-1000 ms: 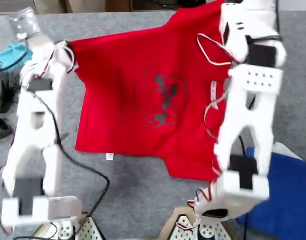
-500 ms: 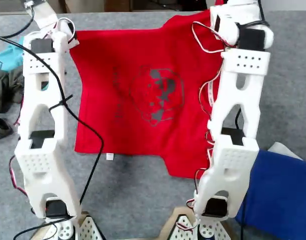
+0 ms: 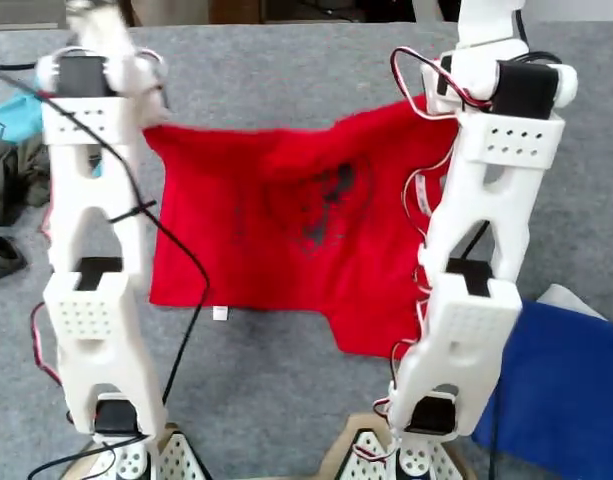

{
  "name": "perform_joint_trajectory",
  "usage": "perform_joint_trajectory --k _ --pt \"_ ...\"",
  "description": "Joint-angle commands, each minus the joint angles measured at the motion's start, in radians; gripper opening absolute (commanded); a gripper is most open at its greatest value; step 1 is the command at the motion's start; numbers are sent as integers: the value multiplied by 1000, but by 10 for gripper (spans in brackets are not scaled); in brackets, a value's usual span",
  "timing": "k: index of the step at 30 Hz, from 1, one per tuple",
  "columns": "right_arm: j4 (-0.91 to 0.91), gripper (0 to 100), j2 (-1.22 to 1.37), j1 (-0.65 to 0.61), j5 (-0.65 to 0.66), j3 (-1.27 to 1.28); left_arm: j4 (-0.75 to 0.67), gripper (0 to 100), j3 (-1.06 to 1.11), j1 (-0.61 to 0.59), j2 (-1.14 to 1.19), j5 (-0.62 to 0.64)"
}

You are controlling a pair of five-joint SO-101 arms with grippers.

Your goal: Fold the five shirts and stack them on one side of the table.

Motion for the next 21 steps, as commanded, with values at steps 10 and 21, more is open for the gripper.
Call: perform_joint_trajectory --k 10,21 --pt "-32 4 -659 13 5 943 17 20 479 35 -355 81" --pt "-232 4 -926 237 92 1452 -422 19 1363 31 -773 72"
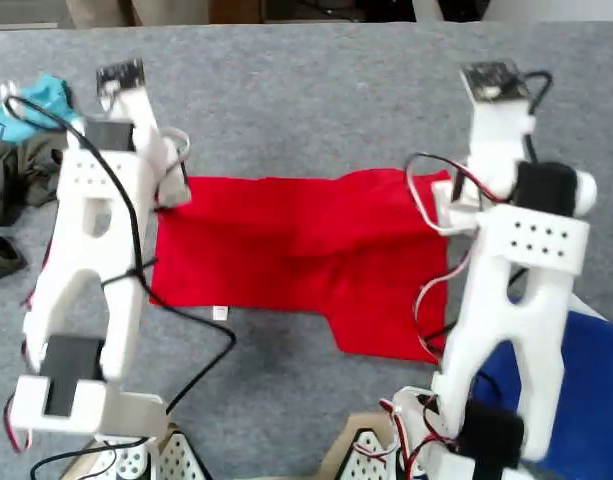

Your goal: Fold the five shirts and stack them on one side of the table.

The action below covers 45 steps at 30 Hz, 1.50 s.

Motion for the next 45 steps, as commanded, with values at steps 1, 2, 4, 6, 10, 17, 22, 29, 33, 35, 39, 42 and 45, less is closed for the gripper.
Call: perform_joint_trajectory --k 1,2,4,6,10,17,22,29,33,35,39,42,45 --pt "-29 4 -65 102 55 77 -114 19 239 2 -154 -25" --pt "-29 4 -68 119 69 97 -133 19 285 2 -180 -52" --pt "-28 4 -79 133 95 137 -170 19 361 0 -219 -94" --pt "-26 4 -105 131 121 182 -218 19 422 -28 -237 -103" --pt "-11 4 -189 127 166 274 -305 19 496 -126 -237 -107" --pt "-71 4 -265 159 193 467 -336 19 511 -110 -236 -106" --pt "-83 4 -268 237 247 519 -316 19 540 -117 -236 -109" --pt "-61 4 -268 280 299 553 -356 19 657 -127 -239 -150" --pt "-31 4 -268 274 339 553 -376 19 660 -170 -239 -150" --pt "-28 4 -268 275 348 553 -384 19 661 -170 -239 -150" --pt "-28 5 -268 274 351 552 -385 21 661 -146 -240 -150" --pt "-21 58 -268 274 391 552 -382 24 661 -138 -243 -150" --pt "-21 144 -268 275 396 545 -377 102 661 -147 -248 -147"
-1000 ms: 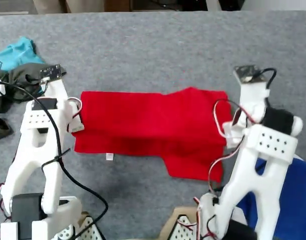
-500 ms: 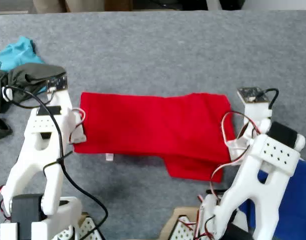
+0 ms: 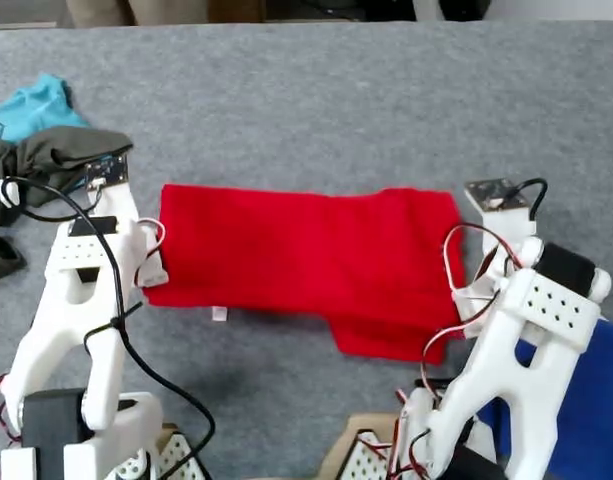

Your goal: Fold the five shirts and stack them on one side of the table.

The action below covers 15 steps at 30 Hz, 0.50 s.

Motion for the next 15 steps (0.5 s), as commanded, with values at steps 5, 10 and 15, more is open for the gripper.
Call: perform_joint_trajectory --k 5,10,15 --pt "12 193 -25 18 5 -68 74 181 -75 -52 -39 34" --pt "3 26 -22 -67 -31 -124 172 180 -269 -100 -39 44" --pt "-54 15 61 -321 -213 -131 124 35 -404 2 -18 160"
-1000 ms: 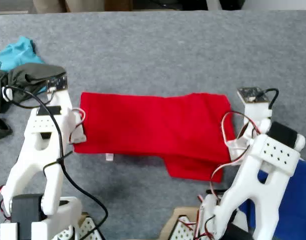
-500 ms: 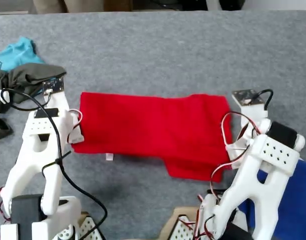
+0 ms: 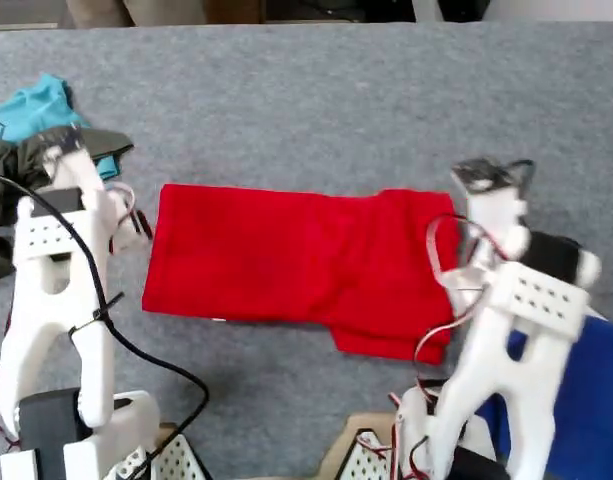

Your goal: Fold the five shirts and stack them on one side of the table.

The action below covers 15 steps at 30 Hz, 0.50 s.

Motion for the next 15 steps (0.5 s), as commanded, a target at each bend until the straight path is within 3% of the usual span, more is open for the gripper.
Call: perform_joint_trajectory --k 1,5,9,15 --pt "-83 15 87 -173 -149 -48 -83 13 -92 92 -1 61" --pt "-232 15 318 -223 -238 -116 -255 19 -81 181 125 68" --pt "-272 15 575 -220 -259 -323 -374 19 -123 195 312 60" --pt "-273 15 935 -193 -269 -673 -381 19 -331 170 624 60"
